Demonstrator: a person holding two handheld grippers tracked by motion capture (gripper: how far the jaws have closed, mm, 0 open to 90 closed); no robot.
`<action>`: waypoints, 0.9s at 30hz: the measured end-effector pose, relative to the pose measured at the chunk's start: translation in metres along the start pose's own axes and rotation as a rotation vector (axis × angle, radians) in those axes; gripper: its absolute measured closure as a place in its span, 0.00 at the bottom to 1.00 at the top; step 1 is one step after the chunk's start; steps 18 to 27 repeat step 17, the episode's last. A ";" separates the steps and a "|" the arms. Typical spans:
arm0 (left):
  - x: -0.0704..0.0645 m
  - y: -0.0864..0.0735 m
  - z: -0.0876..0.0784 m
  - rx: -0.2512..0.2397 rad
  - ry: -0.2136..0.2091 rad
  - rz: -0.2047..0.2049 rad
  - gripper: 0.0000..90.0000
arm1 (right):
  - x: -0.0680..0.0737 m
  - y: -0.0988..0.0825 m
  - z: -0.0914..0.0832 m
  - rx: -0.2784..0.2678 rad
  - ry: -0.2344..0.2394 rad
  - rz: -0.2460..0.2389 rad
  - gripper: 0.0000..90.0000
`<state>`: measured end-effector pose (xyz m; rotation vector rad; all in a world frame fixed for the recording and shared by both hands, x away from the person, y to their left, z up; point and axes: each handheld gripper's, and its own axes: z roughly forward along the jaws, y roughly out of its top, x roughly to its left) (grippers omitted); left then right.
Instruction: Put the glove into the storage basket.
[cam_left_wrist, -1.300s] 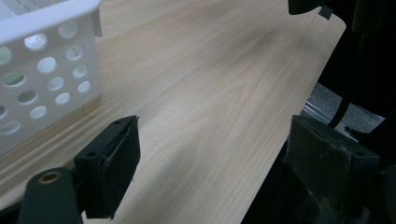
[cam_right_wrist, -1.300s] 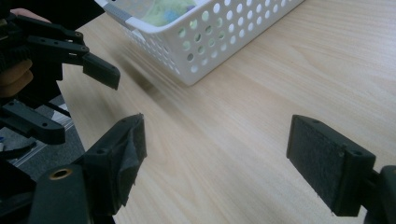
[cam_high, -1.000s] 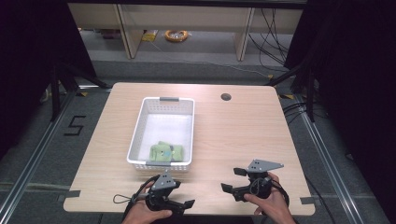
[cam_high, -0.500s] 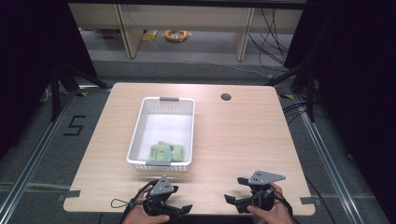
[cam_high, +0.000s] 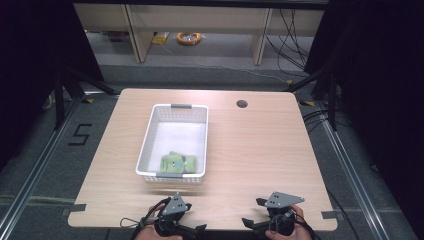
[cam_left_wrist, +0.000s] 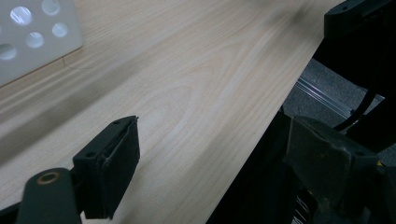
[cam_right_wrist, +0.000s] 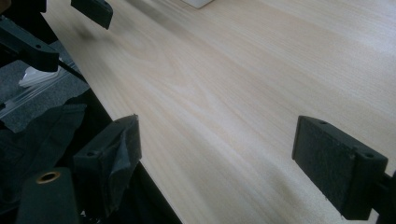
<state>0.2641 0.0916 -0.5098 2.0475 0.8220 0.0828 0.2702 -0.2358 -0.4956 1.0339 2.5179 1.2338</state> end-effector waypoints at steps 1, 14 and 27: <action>0.000 0.000 0.000 0.015 -0.010 -0.007 0.19 | 0.000 0.000 0.000 -0.003 0.000 0.002 0.18; 0.002 0.001 0.000 -0.004 -0.002 0.001 0.19 | -0.002 0.000 0.002 0.013 0.038 -0.003 0.18; 0.004 0.002 -0.002 0.013 -0.011 0.006 0.19 | -0.001 0.000 0.001 0.000 0.006 0.001 0.18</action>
